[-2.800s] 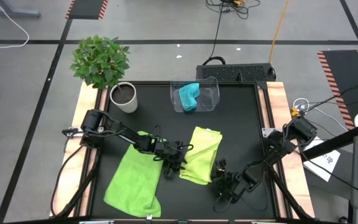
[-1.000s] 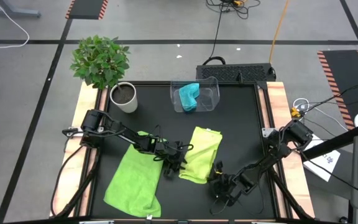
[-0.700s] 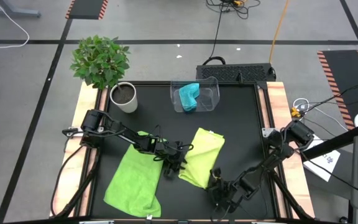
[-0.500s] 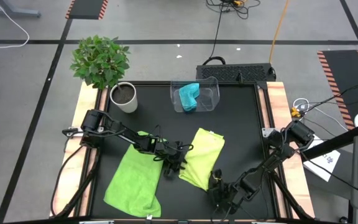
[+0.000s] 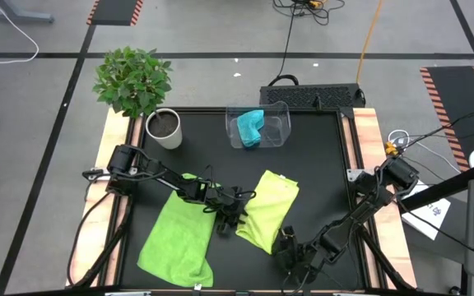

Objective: Fold microfiber towels
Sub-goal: Fold the light green microfiber cloth

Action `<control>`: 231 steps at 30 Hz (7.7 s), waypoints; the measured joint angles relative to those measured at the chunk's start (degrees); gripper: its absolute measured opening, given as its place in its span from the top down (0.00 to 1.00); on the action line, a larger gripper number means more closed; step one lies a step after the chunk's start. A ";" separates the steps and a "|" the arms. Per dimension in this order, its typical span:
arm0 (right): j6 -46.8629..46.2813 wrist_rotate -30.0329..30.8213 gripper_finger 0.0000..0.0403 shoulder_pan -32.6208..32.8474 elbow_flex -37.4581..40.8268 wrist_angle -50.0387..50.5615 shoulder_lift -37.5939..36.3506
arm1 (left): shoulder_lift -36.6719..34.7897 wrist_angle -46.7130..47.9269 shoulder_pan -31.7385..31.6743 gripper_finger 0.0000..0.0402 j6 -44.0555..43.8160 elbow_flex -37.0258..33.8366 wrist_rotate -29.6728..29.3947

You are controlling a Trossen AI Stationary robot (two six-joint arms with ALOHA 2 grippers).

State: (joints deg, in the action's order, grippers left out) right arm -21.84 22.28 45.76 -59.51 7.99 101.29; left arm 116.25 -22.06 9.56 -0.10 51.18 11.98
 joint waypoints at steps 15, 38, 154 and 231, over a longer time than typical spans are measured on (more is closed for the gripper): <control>6.06 5.72 0.56 -4.41 2.53 -1.53 -0.95 | 0.00 -0.13 0.11 0.64 -0.44 0.00 -0.02; 7.95 3.76 0.43 -3.63 5.52 -11.44 6.38 | 0.00 -0.11 -0.04 0.64 1.27 -0.02 -0.02; 8.98 3.18 1.00 -6.40 5.66 -13.48 -5.56 | -4.31 -2.13 18.68 0.64 16.52 0.02 -24.23; -6.49 -7.19 1.00 -27.31 16.39 6.45 -15.53 | -13.16 5.70 -17.79 0.99 25.98 1.03 1.89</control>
State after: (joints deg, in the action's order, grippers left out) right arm -28.33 15.09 18.45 -43.11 14.43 85.76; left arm 103.09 -16.36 -8.23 25.88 52.20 13.87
